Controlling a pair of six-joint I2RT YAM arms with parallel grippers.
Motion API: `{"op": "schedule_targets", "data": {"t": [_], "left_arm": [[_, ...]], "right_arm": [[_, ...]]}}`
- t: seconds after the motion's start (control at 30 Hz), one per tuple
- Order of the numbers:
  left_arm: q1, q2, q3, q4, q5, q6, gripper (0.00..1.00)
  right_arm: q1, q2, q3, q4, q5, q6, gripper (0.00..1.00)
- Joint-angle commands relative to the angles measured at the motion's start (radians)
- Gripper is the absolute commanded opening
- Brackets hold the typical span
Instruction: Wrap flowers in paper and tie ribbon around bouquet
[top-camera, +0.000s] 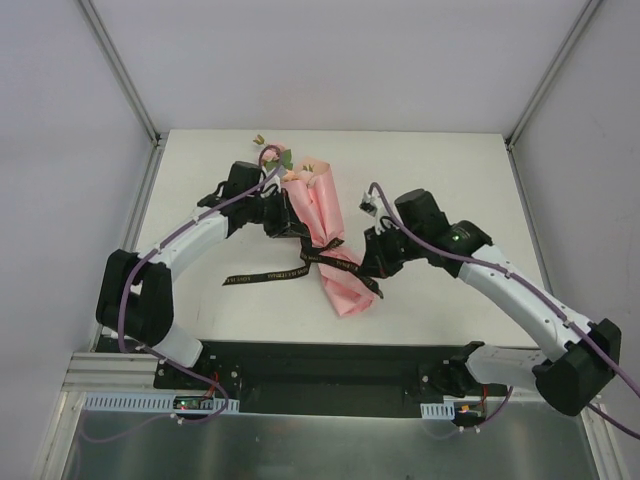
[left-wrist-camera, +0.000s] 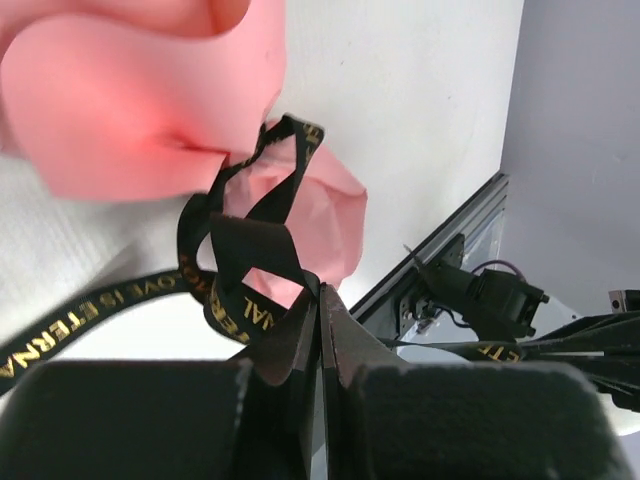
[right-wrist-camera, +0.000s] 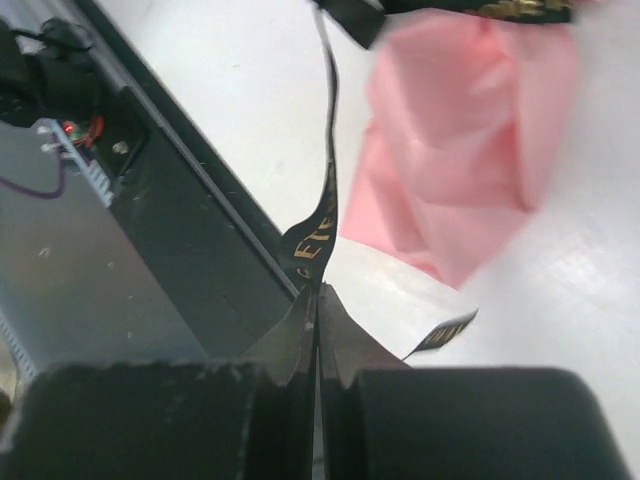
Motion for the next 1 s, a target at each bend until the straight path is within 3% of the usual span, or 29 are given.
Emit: {"op": "schedule_targets", "data": {"t": [0.0, 0.23, 0.33, 0.43, 0.63, 0.9, 0.93, 0.97], "left_arm": [[-0.033, 0.062, 0.109, 0.069, 0.001, -0.050, 0.00], [-0.031, 0.108, 0.163, 0.060, -0.071, -0.044, 0.00], [-0.021, 0.099, 0.180, 0.043, -0.117, -0.027, 0.00], [-0.017, 0.088, 0.185, 0.043, -0.157, 0.007, 0.00], [0.003, 0.093, 0.124, 0.042, -0.123, 0.019, 0.00], [0.005, 0.055, 0.055, 0.032, -0.128, 0.073, 0.00], [0.005, 0.053, 0.051, 0.032, -0.120, 0.074, 0.00], [0.005, 0.050, 0.047, 0.032, -0.117, 0.074, 0.00]], "right_arm": [[-0.078, -0.049, 0.061, -0.221, 0.151, -0.084, 0.00], [-0.262, -0.007, 0.024, -0.212, 0.180, -0.124, 0.00], [-0.285, 0.074, 0.041, -0.245, 0.307, -0.106, 0.01], [-0.298, 0.138, 0.034, -0.241, 0.319, -0.077, 0.01], [-0.314, 0.269, 0.024, -0.206, 0.451, -0.018, 0.00], [-0.336, 0.480, 0.113, -0.138, 0.348, -0.015, 0.00], [-0.336, 0.488, 0.121, -0.136, 0.317, -0.035, 0.02], [-0.336, 0.488, 0.124, -0.133, 0.289, -0.040, 0.11]]}}
